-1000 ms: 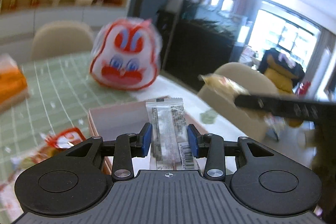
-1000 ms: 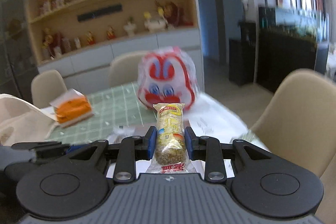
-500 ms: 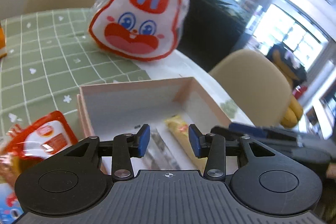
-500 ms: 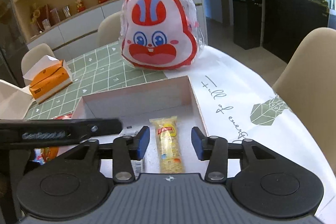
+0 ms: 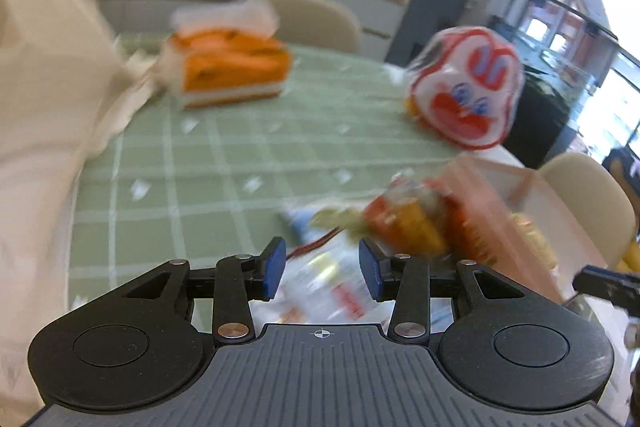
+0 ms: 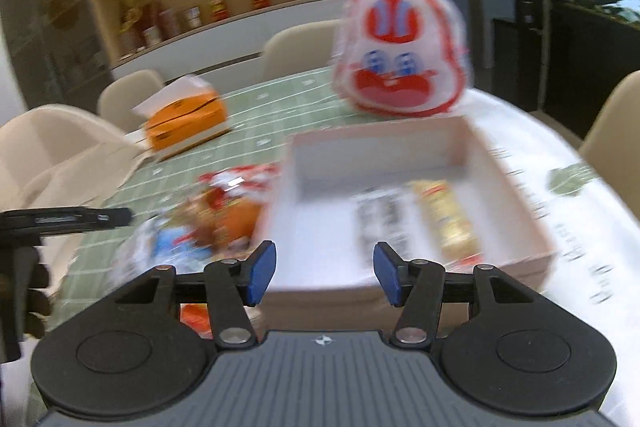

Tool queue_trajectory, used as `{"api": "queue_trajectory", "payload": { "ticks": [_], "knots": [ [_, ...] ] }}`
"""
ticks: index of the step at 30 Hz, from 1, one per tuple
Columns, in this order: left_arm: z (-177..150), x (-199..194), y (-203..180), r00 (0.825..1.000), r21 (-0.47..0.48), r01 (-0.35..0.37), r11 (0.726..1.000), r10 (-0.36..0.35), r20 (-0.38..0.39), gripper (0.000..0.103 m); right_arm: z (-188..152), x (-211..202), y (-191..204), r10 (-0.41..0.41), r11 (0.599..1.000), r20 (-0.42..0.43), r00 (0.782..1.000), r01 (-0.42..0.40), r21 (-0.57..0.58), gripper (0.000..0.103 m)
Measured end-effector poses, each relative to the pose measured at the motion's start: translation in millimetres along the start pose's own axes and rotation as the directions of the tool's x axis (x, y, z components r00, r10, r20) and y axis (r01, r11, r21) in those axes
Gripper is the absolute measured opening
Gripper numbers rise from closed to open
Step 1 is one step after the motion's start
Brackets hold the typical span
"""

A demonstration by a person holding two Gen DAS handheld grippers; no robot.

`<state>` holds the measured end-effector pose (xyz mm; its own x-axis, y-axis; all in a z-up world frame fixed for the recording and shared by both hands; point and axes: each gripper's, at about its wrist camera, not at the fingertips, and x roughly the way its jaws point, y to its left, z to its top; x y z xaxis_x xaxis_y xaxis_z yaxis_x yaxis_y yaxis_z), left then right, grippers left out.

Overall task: Organize snacks
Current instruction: 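Lower both held snacks into the pink box and open both grippers, then grasp the white snack packet with the right gripper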

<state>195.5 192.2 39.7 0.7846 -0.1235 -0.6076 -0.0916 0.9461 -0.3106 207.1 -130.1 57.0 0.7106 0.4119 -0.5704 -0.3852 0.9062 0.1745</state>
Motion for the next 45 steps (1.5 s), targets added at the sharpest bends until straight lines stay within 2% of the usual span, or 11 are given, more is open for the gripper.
{"api": "queue_trajectory", "payload": {
  "ticks": [3,11,15,19,23,24,27,28,33,37,45],
  "knots": [
    [-4.0,0.9,11.2,1.000,-0.059,-0.011,0.998,0.010,-0.014,0.045,-8.3,0.3,32.4,-0.032,0.996,0.026,0.999,0.034,-0.081,0.059],
    [-28.0,-30.8,37.4,1.000,-0.131,0.014,0.991,-0.015,-0.003,0.045,1.8,41.1,102.4,0.110,0.986,-0.098,0.989,-0.121,-0.118,0.059],
    [-37.7,-39.2,54.9,0.999,-0.167,0.034,0.985,-0.038,-0.019,0.045,9.7,76.2,127.6,0.123,0.985,-0.126,0.984,-0.136,-0.103,0.034],
    [-40.9,-49.0,70.6,0.999,-0.200,0.045,0.979,-0.044,0.006,0.045,13.4,101.7,144.6,0.133,0.987,-0.159,0.978,-0.145,-0.068,0.032],
    [-38.4,-63.4,79.9,0.997,-0.222,0.066,0.973,-0.054,0.059,0.045,5.1,109.8,167.1,0.211,0.968,-0.258,0.943,-0.239,-0.081,0.032],
    [-37.3,-66.2,80.4,0.996,-0.226,0.062,0.972,-0.046,0.074,0.045,3.0,108.5,175.6,0.192,0.968,-0.247,0.950,-0.225,-0.111,0.035],
    [-35.6,-71.4,80.7,0.995,-0.225,0.046,0.973,-0.025,0.096,0.045,-2.7,109.4,201.0,0.126,0.963,-0.207,0.970,-0.170,-0.208,0.067],
    [-35.2,-72.4,80.0,0.995,-0.222,0.040,0.974,-0.019,0.098,0.045,-4.5,111.9,208.3,0.114,0.963,-0.201,0.973,-0.158,-0.219,0.070],
    [-31.1,-85.2,79.5,0.987,-0.183,-0.039,0.982,0.067,0.148,0.041,-11.7,130.2,230.7,0.165,0.960,-0.269,0.949,-0.217,-0.175,0.072],
    [-27.7,-89.8,85.2,0.984,-0.192,-0.034,0.981,0.066,0.164,0.038,-19.7,137.0,247.6,0.130,0.955,-0.244,0.961,-0.187,-0.230,0.081],
    [-28.1,-91.1,86.5,0.983,-0.196,-0.015,0.980,0.050,0.174,0.038,-26.0,123.6,249.2,0.102,0.942,-0.243,0.965,-0.172,-0.288,0.076]
  ]
}}
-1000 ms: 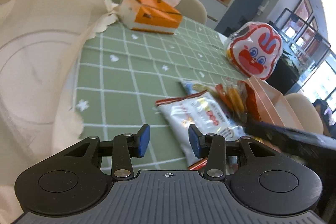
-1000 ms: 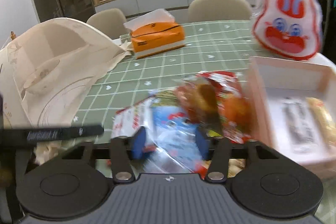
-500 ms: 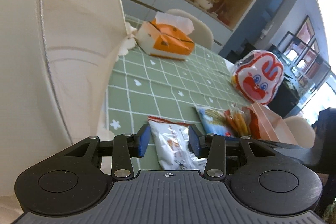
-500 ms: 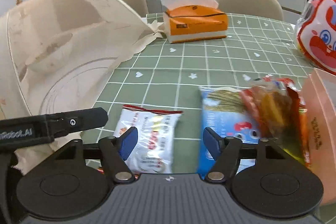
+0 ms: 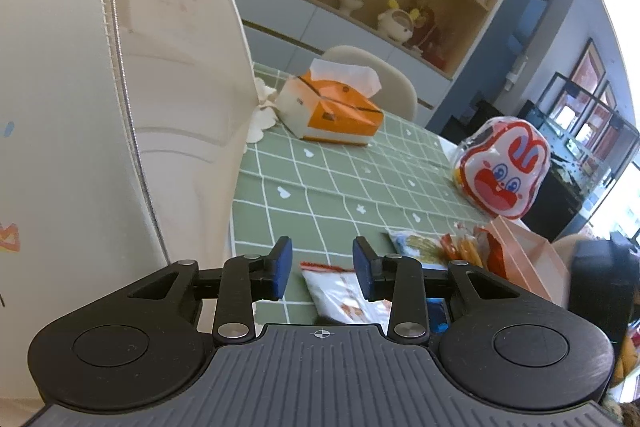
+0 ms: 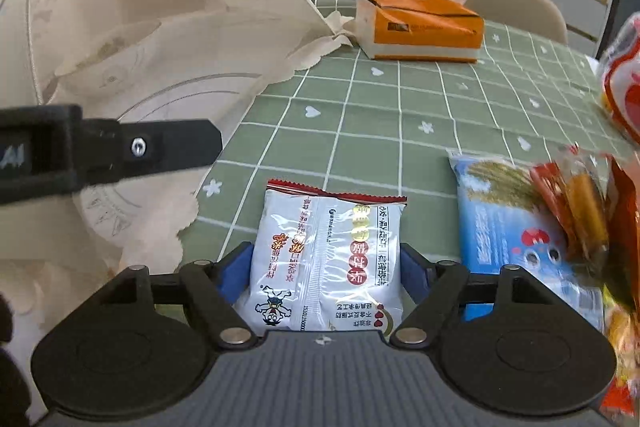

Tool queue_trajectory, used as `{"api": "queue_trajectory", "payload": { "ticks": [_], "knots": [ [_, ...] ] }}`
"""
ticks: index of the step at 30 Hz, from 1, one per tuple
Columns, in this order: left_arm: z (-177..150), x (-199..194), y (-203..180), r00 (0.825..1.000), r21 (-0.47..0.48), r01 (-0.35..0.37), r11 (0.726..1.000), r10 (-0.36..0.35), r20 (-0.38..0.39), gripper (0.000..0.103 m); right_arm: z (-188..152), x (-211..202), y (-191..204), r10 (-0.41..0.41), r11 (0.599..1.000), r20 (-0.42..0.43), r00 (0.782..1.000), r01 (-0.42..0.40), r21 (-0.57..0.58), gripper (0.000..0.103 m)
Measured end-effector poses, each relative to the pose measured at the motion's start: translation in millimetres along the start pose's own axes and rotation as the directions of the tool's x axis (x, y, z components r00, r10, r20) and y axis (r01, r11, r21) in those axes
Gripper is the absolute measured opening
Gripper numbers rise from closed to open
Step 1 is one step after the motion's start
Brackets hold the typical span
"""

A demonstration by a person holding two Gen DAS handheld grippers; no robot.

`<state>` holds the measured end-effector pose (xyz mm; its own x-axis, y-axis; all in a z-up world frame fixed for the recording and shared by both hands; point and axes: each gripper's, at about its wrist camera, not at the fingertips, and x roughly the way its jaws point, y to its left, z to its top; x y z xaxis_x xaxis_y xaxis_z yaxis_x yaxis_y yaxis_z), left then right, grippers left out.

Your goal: Organize snacks

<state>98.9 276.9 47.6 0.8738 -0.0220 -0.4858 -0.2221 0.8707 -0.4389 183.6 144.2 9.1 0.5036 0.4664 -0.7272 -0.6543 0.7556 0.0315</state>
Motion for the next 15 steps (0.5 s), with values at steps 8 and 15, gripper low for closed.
{"api": "queue_trajectory", "payload": {
  "ticks": [8,15],
  "knots": [
    [-6.9,4.6,-7.5,0.999,0.025,0.020,0.999,-0.019,-0.032,0.038,-30.6,-75.7,-41.7,-0.001,1.000,0.097,0.995,-0.001,0.019,0.076],
    [-31.7,22.4,-46.8,0.981,0.121,0.124,0.985,-0.104,-0.164,0.038,-97.2,-125.6,-107.8,-0.103,0.989,0.098,0.990,0.091,0.116,0.076]
  ]
}}
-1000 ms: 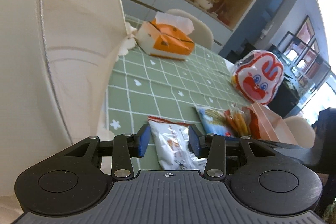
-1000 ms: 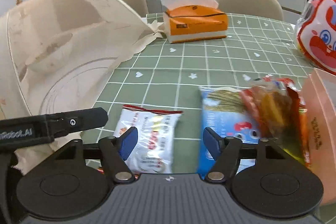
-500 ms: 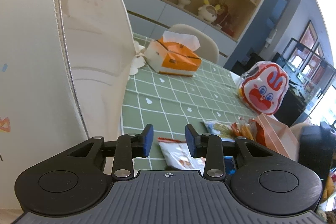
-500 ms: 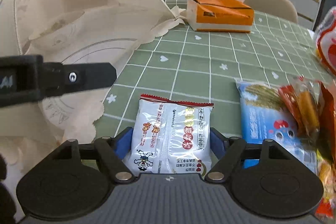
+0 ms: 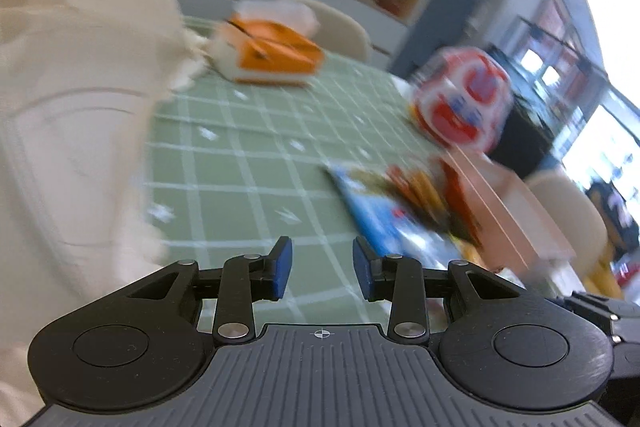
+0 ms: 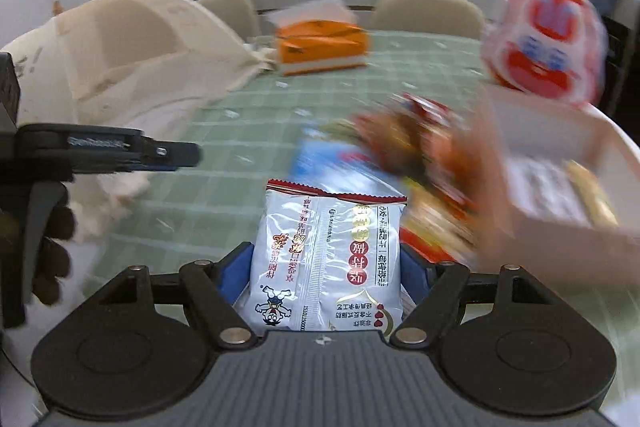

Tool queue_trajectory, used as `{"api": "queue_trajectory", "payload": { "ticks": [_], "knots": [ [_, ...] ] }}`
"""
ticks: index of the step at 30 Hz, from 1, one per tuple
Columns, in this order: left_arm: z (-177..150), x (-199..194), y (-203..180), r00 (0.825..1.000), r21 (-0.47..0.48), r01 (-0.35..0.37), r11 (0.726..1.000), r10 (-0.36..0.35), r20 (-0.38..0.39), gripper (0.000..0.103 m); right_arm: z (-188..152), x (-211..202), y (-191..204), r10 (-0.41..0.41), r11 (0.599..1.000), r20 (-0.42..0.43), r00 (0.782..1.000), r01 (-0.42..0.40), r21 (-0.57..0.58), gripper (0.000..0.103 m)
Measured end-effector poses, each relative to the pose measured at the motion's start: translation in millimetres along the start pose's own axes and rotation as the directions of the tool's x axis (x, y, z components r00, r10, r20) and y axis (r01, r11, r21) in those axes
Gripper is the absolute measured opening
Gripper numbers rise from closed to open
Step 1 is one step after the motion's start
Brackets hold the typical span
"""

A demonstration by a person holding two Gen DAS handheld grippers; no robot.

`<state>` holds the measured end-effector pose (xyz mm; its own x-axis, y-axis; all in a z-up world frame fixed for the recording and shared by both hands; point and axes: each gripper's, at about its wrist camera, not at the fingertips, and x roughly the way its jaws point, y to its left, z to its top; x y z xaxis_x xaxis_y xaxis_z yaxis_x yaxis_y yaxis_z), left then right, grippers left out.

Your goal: Organize snacks

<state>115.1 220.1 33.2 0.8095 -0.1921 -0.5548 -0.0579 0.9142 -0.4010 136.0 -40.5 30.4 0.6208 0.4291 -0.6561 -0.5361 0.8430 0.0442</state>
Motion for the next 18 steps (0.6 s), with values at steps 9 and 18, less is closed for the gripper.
{"api": "queue_trajectory", "payload": {
  "ticks": [9,18],
  "knots": [
    [-6.2,34.8,-59.7,0.992,0.103,0.092,0.990,-0.082,-0.096,0.038,-42.4,-23.3,-65.4,-0.183,0.979,0.047,0.982,0.177,0.097,0.076],
    [-16.5,72.4,-121.8,0.990,0.275,0.097,0.957,-0.065,-0.123,0.039,-62.9,-23.0,-100.5,-0.172,0.962,0.054,0.984,0.157,0.223,0.077]
  ]
}}
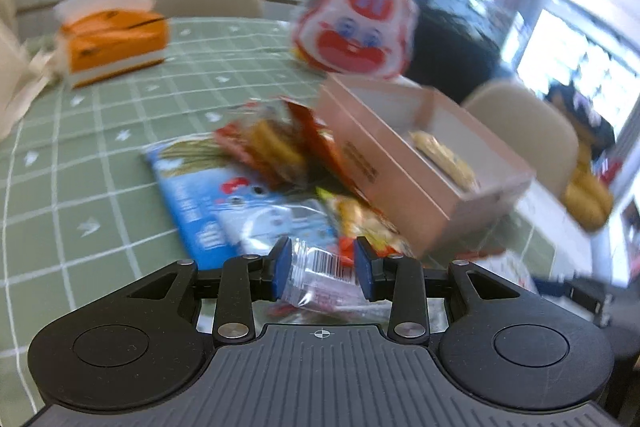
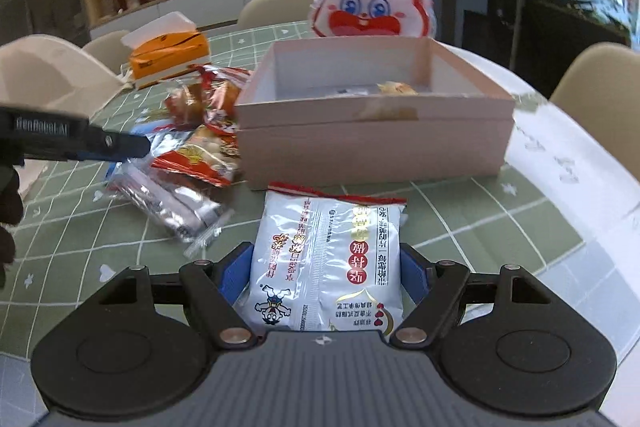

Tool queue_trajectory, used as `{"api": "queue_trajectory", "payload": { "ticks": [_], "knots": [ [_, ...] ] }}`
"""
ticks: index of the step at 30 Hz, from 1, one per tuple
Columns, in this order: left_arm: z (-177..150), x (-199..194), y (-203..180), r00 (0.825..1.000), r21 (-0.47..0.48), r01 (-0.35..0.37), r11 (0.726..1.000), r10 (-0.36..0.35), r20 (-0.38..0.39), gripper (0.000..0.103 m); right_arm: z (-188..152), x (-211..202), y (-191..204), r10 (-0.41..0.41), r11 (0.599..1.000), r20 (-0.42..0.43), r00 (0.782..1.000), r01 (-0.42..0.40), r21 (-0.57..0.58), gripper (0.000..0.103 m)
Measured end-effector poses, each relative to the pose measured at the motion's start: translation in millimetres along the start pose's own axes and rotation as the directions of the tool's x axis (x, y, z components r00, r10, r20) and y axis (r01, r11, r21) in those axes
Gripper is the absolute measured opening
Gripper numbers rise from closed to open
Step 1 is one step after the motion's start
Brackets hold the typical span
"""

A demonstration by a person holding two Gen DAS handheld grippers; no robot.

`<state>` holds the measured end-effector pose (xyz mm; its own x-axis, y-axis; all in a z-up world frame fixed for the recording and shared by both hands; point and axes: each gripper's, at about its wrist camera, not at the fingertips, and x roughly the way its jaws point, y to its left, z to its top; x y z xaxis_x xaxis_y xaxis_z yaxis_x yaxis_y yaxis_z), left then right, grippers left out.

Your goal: Organize snacks

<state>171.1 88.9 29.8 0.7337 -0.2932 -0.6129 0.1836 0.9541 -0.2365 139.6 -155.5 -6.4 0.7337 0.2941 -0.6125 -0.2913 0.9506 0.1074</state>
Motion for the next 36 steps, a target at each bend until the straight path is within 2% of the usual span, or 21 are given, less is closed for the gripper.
{"api": "queue_trajectory", "payload": {
  "ticks": [2,4,8,12,13,16,19,21,24,28,32,36],
  "knots": [
    [0.7,3.7,-9.5,1.000,0.043,-0.001,0.999,0.001,0.001,0.039,0.1,0.5,-3.5,0.013,1.000,0.005,1.000,-0.014,0.020,0.077],
    [4.4,3.4,-12.1,1.000,0.043,-0.018,0.999,0.017,0.017,0.039,0.8,0.7,-3.8,0.006,1.000,0.007,1.000,-0.006,0.030,0.077],
    [11.5,-4.2,-2.4,0.996,-0.034,-0.080,0.996,0.081,0.043,0.038,7.3,9.5,6.8,-0.046,0.999,-0.003,0.999,0.046,0.004,0.077],
    [1.1,-16.9,12.0,0.998,-0.099,-0.058,0.993,0.058,-0.002,0.039,17.6,24.3,26.0,-0.075,0.995,-0.024,0.997,0.073,-0.068,0.077],
    [-4.3,-19.9,15.9,0.999,-0.118,-0.050,0.992,0.048,-0.023,0.039,18.7,25.1,31.2,-0.062,0.995,-0.030,0.998,0.059,-0.079,0.077],
    [-18.7,-27.5,27.7,0.997,-0.166,-0.025,0.986,0.013,-0.070,0.038,15.1,21.9,51.0,0.046,0.993,-0.068,0.997,-0.053,-0.107,0.077],
    [-23.7,-31.5,38.9,0.997,-0.198,-0.042,0.979,0.028,-0.069,0.038,7.7,13.5,74.1,0.172,0.972,-0.099,0.980,-0.185,-0.145,0.077],
    [-24.3,-30.1,44.8,0.997,-0.228,-0.054,0.972,0.040,-0.065,0.038,4.1,10.5,84.5,0.206,0.961,-0.110,0.972,-0.222,-0.164,0.077],
    [-23.5,-26.0,41.2,0.997,-0.242,-0.047,0.969,0.031,-0.067,0.039,4.6,11.6,84.6,0.152,0.971,-0.080,0.985,-0.164,-0.175,0.077],
    [-13.6,-23.2,32.4,0.999,-0.243,-0.041,0.969,0.035,-0.030,0.039,7.5,11.5,58.3,0.050,0.990,-0.041,0.998,-0.055,-0.128,0.077],
    [-10.5,-26.2,25.8,0.999,-0.220,-0.047,0.974,0.049,0.001,0.039,15.1,20.3,37.3,-0.026,0.995,-0.056,0.998,0.020,-0.094,0.077],
    [-22.9,-32.6,31.4,1.000,-0.210,-0.029,0.977,0.026,-0.014,0.039,21.9,30.9,49.0,-0.085,0.990,-0.063,0.994,0.077,-0.120,0.077]
  ]
}}
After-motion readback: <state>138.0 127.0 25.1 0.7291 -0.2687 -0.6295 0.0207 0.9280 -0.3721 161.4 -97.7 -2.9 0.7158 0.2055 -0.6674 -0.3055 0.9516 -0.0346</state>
